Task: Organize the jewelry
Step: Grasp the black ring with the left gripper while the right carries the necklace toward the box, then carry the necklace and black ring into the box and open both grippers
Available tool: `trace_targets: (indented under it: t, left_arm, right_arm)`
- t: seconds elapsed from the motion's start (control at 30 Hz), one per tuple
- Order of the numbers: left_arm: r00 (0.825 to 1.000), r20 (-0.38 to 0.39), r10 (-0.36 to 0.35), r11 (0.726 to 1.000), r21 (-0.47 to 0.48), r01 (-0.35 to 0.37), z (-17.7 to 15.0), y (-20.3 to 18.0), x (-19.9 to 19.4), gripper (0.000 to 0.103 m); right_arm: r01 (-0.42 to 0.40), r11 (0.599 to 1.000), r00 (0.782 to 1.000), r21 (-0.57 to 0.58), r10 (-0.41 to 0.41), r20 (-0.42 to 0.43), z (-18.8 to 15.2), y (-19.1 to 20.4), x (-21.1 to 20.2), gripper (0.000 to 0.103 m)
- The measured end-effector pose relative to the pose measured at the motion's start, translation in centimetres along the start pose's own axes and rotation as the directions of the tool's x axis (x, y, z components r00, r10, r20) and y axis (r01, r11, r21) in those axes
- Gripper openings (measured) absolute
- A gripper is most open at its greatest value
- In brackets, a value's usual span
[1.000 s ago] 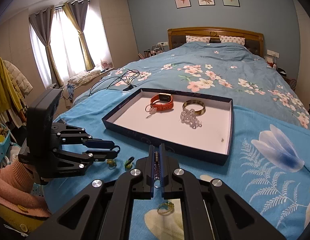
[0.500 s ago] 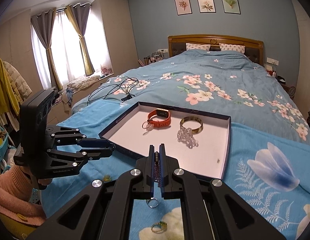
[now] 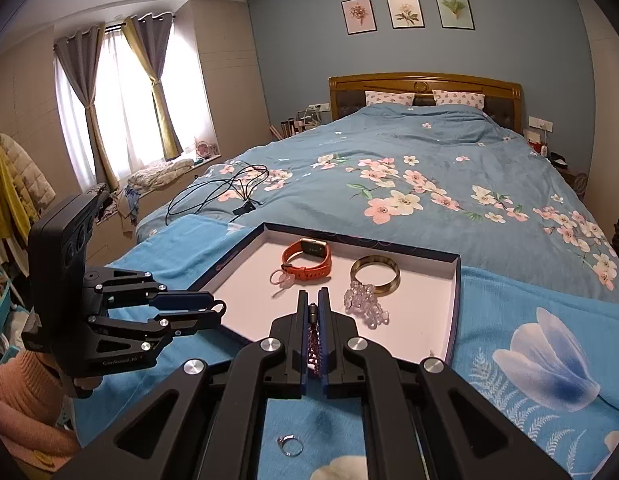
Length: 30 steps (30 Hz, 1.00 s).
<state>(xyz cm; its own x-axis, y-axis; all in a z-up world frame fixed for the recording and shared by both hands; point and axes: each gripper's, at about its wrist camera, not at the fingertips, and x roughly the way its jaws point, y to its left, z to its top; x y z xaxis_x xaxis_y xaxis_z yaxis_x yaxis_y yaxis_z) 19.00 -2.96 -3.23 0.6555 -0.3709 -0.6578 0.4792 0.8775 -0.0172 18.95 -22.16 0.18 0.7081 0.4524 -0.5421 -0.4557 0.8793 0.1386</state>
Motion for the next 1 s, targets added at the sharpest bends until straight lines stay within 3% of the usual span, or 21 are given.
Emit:
trace_targets:
  t: [1.0]
  left_arm:
    - [0.997, -0.068, 0.024, 0.998, -0.048, -0.027, 1.5, 1.8, 4.8, 0.022]
  right_arm:
    - [-0.013, 0.995, 0.999, 0.095, 0.017, -0.038, 1.1, -1.9, 5.0, 0.003]
